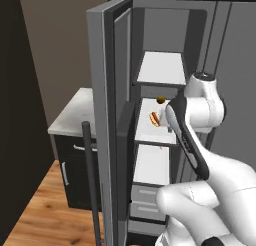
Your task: Store the hot dog in the freezer for long-term storage. Close the freezer door after placing the cooked food.
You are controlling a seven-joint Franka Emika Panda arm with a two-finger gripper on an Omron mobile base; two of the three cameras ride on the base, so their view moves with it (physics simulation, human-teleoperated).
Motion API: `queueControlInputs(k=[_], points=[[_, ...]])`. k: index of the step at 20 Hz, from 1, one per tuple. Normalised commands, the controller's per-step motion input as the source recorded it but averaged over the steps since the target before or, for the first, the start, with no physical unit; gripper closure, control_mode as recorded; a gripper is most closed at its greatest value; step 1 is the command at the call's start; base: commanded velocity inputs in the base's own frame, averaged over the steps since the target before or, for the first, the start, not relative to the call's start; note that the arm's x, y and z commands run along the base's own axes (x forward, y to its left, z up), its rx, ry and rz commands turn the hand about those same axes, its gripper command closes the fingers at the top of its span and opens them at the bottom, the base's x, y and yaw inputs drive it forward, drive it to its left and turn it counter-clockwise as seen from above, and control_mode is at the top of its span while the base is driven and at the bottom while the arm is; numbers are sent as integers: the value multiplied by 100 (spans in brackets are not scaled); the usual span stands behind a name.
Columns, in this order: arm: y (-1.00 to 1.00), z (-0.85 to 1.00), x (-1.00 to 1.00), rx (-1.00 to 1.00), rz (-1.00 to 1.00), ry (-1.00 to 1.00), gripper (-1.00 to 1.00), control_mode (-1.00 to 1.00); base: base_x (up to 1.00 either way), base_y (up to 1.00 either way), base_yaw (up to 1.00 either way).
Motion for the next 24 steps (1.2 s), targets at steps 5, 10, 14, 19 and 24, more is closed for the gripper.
queueControlInputs(k=[5,10,14,19,24], points=[[0,44,-72,-8,16,3,-100,-100,0,0,0],[0,33,-81,-9,13,1,-100,-100,0,0,0],[-1,0,-64,-2,12,0,-100,-100,0,0,0],[-21,0,-44,0,6,2,-100,-100,0,0,0],[-25,0,-8,0,1,7,-100,-100,0,0,0]])
